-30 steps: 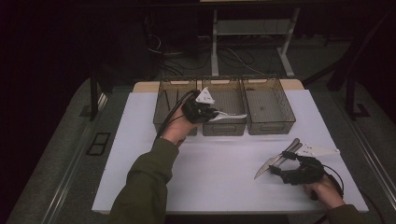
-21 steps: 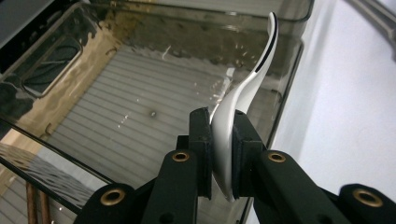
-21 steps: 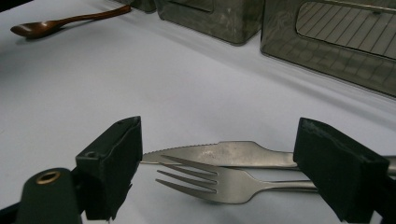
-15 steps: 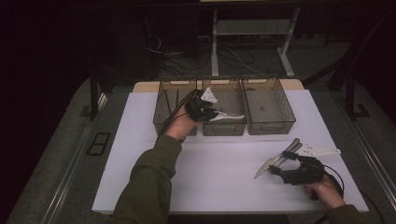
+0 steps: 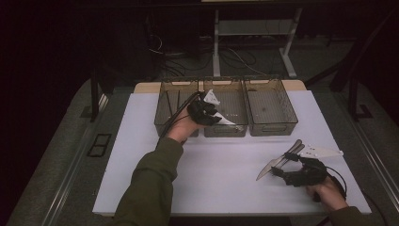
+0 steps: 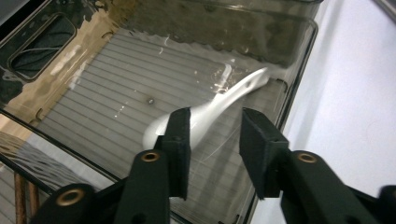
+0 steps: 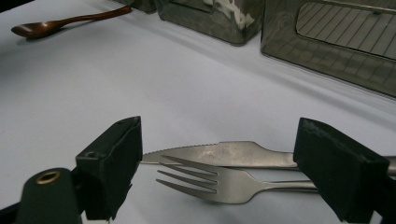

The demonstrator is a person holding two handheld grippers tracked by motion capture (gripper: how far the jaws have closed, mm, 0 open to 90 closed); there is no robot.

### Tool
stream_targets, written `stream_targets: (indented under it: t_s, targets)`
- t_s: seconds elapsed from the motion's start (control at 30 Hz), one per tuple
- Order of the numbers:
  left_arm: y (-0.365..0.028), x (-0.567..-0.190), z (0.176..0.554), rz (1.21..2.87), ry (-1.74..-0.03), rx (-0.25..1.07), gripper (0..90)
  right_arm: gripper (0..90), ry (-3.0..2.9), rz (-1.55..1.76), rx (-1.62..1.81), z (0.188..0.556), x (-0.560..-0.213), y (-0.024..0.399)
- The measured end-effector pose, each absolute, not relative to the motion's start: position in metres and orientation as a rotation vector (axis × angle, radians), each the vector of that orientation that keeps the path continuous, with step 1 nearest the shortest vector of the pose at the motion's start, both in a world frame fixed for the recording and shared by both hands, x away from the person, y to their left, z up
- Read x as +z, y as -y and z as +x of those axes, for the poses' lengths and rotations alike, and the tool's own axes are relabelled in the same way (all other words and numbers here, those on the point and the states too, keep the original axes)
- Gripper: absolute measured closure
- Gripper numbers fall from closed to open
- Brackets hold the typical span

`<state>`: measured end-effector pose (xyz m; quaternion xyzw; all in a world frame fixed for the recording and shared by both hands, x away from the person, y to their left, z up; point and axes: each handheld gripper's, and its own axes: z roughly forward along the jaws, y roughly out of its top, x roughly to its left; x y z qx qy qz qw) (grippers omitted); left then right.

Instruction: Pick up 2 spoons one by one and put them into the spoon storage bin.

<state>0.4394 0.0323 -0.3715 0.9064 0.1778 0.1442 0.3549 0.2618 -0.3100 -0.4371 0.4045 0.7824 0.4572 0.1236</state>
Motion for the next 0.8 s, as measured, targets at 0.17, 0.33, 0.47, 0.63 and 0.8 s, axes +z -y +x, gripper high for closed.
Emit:
stream_targets:
  t_s: [0.17, 0.33, 0.47, 0.63, 0.8]
  targets:
    - [-0.04, -0.367, 0.433, 2.273, -0.509, 0.313, 52.3, 15.3, -2.283, 1.18, 1.332, 0.262, -0.437, 0.31]
    - [-0.056, -0.366, 0.423, 2.224, -0.567, 0.29, 47.1, 15.3, -2.284, 1.181, 1.331, 0.262, -0.437, 0.309]
    - [-0.071, -0.366, 0.412, 2.199, -0.605, 0.298, 44.2, 15.3, -2.283, 1.183, 1.33, 0.262, -0.437, 0.309]
    - [-0.091, -0.366, 0.393, 2.163, -0.675, 0.32, 40.6, 15.3, -2.287, 1.184, 1.326, 0.262, -0.437, 0.309]
    - [-0.113, -0.371, 0.377, 2.152, -0.714, 0.341, 43.0, 15.3, -2.286, 1.184, 1.325, 0.262, -0.438, 0.309]
